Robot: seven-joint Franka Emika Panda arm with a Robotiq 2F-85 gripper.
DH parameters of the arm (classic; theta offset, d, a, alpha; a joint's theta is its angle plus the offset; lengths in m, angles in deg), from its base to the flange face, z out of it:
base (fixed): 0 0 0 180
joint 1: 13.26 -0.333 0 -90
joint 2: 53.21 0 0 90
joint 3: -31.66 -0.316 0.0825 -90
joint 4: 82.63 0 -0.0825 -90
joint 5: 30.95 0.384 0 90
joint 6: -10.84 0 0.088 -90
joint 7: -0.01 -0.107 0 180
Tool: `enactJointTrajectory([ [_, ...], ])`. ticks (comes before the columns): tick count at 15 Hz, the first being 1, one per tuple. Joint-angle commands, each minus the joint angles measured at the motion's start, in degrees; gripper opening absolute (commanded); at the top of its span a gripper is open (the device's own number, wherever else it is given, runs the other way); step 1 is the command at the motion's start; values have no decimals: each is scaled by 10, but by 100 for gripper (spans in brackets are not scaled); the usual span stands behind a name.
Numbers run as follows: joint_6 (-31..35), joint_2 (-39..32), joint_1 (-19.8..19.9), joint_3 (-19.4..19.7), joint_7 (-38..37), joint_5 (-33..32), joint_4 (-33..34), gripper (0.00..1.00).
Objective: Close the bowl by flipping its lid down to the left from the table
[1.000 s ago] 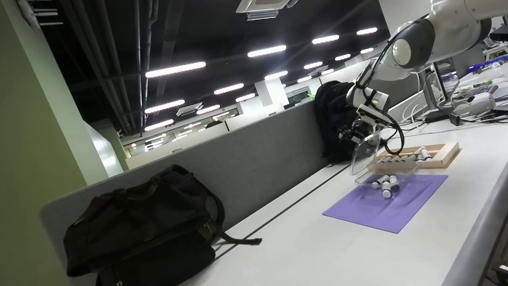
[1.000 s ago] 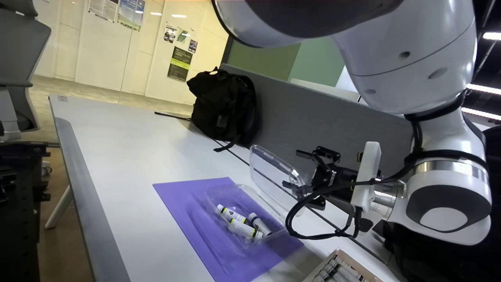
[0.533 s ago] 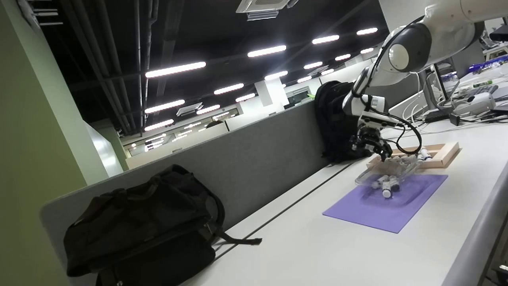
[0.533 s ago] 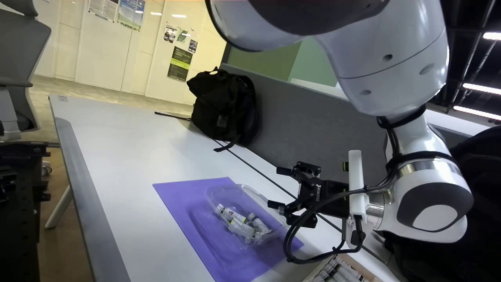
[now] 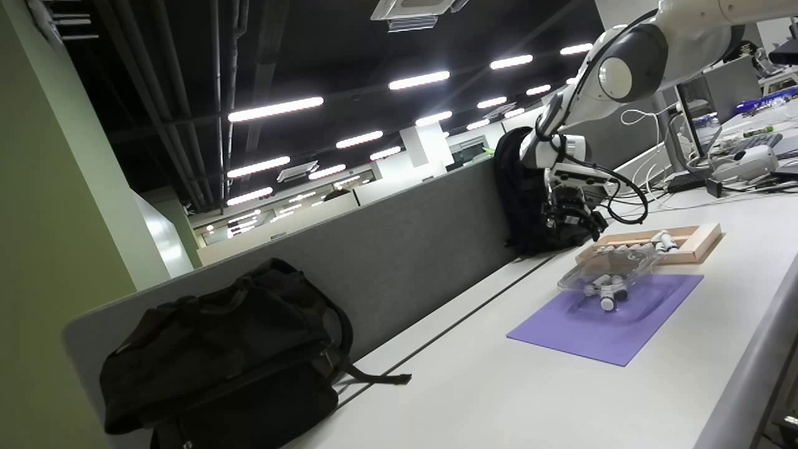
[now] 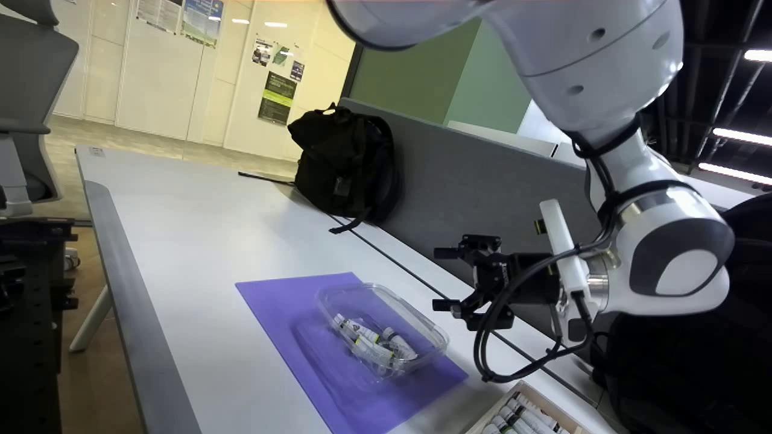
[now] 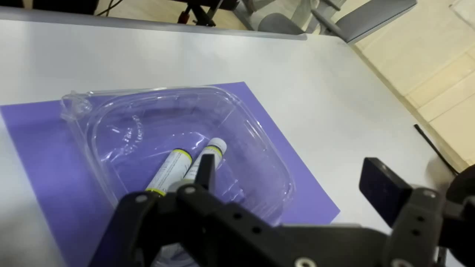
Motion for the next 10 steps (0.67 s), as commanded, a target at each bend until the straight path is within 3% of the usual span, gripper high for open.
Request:
enactJointTrajectory([
  [1,37,66,-39,28,19,-55,-25,100],
  [5,110,108,-84,52,55,-126,-47,100],
  [10,275,163,-130,76,127,-197,-121,100],
])
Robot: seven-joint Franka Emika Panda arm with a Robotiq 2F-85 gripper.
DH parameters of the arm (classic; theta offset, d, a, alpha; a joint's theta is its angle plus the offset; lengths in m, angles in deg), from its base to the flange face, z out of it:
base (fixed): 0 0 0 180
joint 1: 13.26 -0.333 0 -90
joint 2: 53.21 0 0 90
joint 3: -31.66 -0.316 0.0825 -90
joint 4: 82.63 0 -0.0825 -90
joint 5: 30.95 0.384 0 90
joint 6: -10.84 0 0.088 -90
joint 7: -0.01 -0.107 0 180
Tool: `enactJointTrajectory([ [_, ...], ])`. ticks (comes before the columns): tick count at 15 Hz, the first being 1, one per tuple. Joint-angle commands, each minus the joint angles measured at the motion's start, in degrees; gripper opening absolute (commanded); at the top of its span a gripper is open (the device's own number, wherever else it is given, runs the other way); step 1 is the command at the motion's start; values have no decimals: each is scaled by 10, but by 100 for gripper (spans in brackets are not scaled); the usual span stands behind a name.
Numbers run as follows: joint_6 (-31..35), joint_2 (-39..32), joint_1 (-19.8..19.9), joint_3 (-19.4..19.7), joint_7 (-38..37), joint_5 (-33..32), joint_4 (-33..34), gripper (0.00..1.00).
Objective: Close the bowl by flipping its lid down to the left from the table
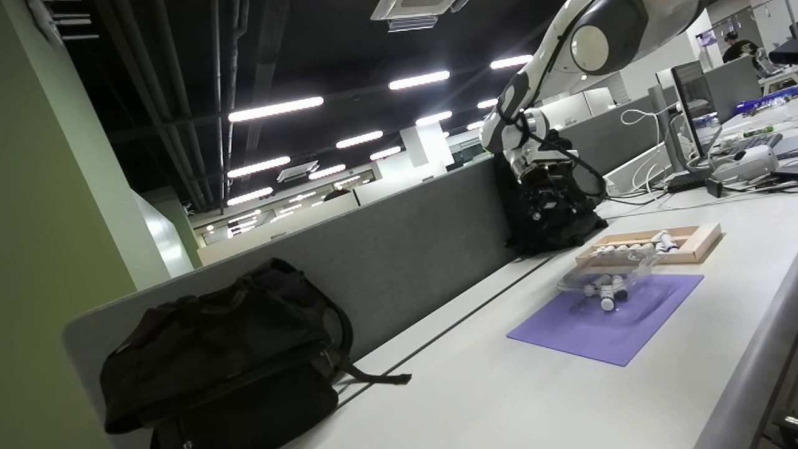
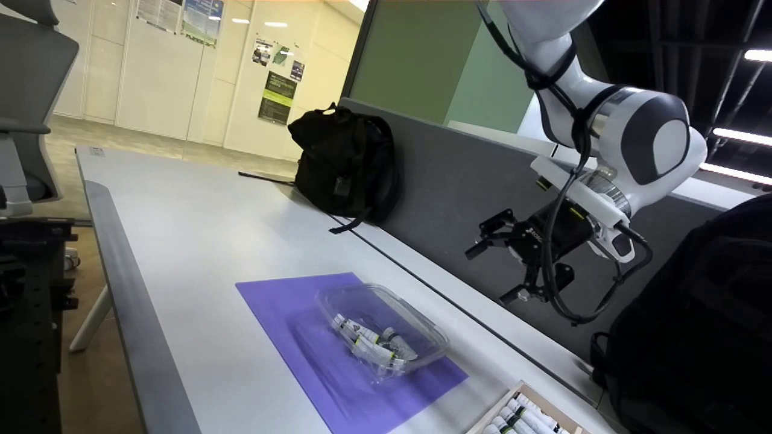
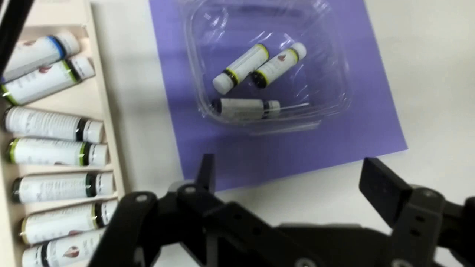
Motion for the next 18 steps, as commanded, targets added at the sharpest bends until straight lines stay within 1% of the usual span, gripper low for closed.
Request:
enactJointTrajectory([
  [1,129,66,-33,22,47,-39,-98,100],
  [4,278,113,-51,25,80,-45,-181,100],
  [6,377,141,-60,26,98,-33,-233,100],
  [7,412,154,-60,22,102,-30,-261,100],
  [8,434,169,-33,-21,87,-61,-278,100],
  [10,456,192,-25,-36,81,-67,-312,100],
  [11,456,202,-20,-43,77,-68,-325,100],
  [13,434,220,-12,-52,69,-69,-341,100],
  [16,396,236,-3,-56,57,-69,-349,100],
  [17,414,206,0,-62,76,-69,-320,100],
  [18,406,212,2,-62,75,-68,-325,100],
])
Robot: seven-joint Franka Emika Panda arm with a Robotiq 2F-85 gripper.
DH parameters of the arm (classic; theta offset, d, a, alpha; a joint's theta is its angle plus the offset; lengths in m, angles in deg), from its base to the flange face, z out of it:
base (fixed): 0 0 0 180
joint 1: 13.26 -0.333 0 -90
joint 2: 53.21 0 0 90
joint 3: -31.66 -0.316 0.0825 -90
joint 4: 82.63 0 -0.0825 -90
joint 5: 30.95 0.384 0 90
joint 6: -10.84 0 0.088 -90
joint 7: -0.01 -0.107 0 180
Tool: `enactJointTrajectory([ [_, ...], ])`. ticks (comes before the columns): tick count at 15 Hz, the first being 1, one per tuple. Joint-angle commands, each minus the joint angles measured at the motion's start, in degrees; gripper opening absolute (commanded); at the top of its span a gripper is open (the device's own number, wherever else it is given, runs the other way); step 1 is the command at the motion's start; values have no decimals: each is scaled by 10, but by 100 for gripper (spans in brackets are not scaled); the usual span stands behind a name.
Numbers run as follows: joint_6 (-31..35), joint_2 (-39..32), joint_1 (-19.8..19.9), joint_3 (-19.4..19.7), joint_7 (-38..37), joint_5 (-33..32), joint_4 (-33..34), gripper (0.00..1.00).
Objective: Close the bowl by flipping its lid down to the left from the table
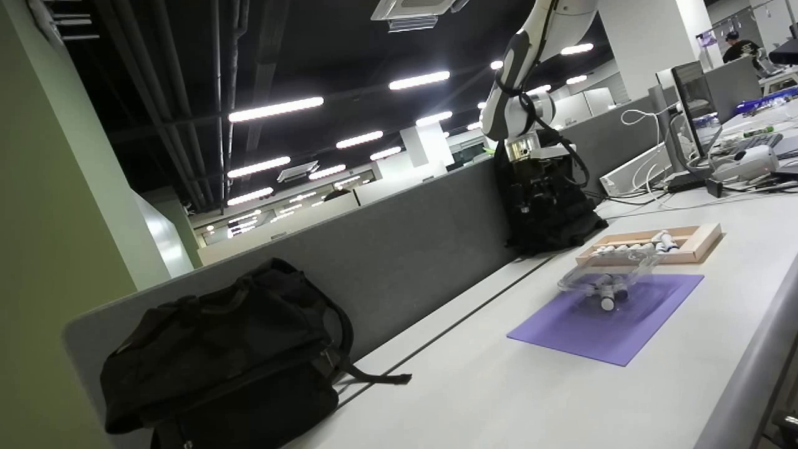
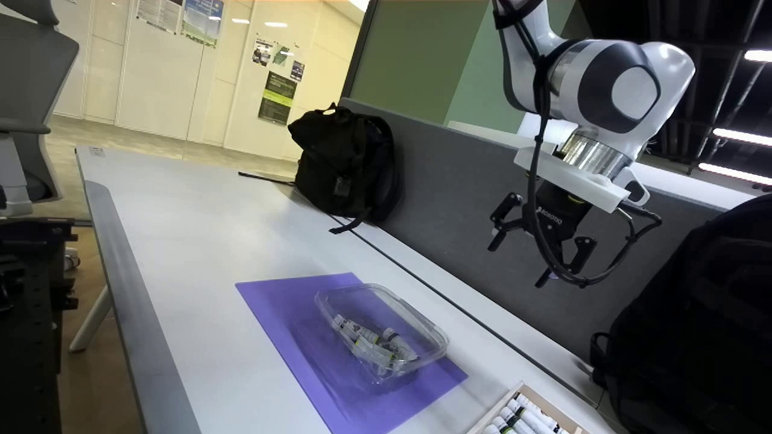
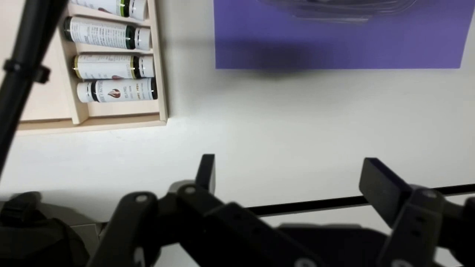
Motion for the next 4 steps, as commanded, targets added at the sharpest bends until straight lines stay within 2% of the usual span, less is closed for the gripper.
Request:
enactJointTrajectory([
  [1,-4,3,14,-16,-6,-10,-1,100],
  [4,-6,5,15,-16,-6,-10,-4,100],
])
